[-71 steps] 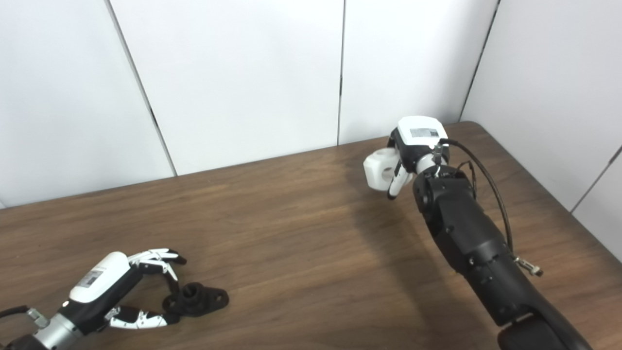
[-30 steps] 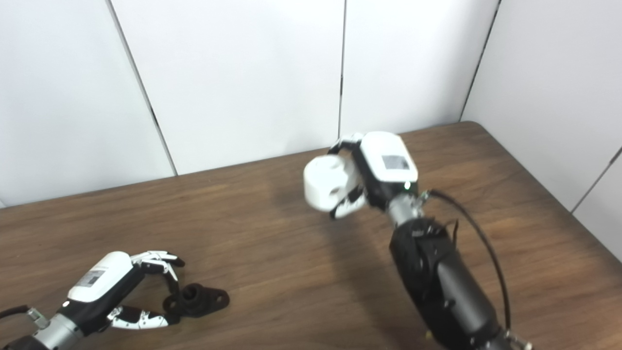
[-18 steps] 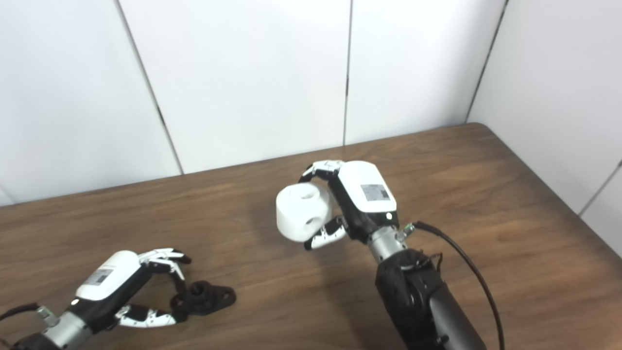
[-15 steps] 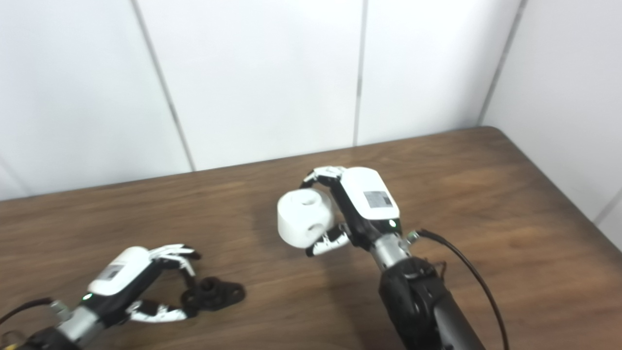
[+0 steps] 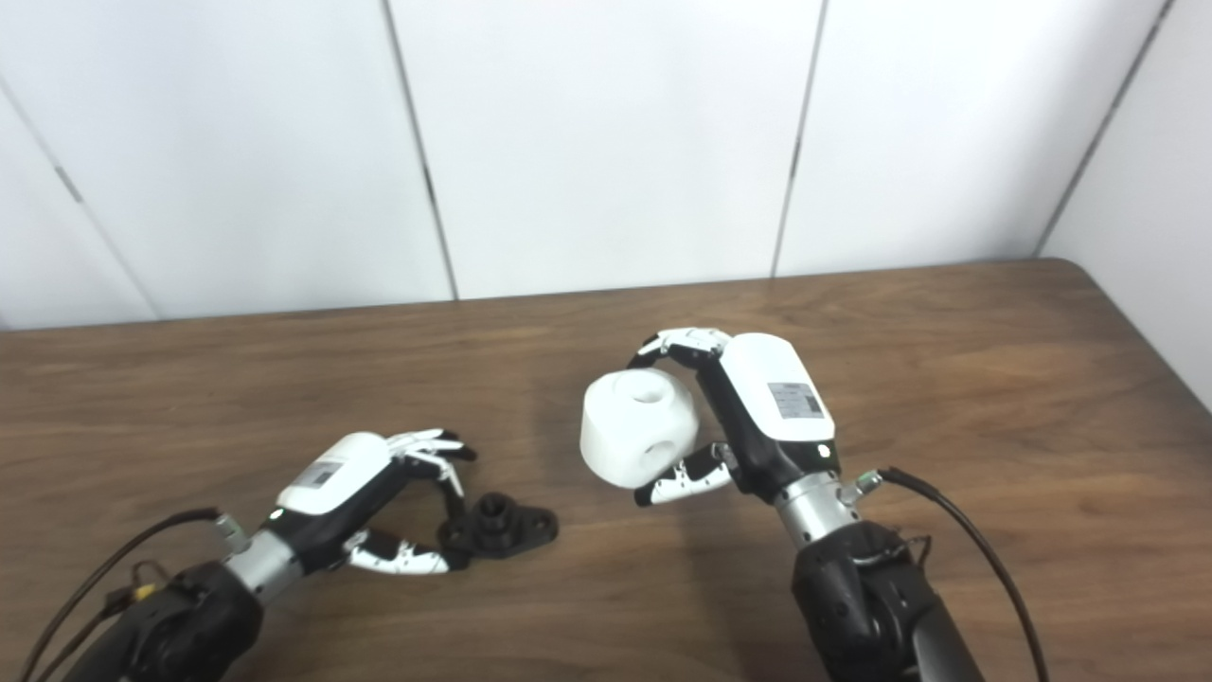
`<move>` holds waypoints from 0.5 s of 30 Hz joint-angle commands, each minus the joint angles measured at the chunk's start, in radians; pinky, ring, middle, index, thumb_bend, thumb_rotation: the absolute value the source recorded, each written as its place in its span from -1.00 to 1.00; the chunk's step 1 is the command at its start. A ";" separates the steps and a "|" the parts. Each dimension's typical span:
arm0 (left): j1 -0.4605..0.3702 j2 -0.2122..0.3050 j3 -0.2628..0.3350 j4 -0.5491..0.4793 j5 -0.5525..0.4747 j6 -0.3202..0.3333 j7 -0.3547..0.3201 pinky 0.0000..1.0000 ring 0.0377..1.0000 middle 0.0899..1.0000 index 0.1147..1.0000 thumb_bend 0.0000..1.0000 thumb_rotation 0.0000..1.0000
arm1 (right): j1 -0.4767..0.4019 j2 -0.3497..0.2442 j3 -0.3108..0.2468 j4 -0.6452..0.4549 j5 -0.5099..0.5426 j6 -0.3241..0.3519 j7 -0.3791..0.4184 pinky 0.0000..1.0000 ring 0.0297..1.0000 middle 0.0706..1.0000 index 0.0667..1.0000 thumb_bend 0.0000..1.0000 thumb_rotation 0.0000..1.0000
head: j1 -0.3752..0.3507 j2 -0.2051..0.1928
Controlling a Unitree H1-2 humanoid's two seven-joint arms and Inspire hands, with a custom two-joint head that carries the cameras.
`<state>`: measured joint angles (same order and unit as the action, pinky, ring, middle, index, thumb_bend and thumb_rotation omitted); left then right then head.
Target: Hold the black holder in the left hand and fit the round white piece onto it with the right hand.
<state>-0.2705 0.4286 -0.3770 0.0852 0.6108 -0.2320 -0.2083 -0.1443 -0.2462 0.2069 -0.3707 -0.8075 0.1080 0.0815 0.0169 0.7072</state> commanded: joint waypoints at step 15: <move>-0.008 -0.033 -0.049 -0.002 0.070 0.057 -0.040 0.76 0.83 0.66 -0.17 0.05 -0.86 | -0.054 0.038 0.065 0.042 -0.006 -0.116 -0.022 0.34 0.49 0.43 -0.11 0.04 -0.72 | 0.059 0.025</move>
<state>-0.2824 0.4050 -0.3929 0.0779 0.6424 -0.1962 -0.2036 -0.1601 -0.2160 0.2722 -0.3189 -0.8139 0.0294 0.0832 0.0751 0.7317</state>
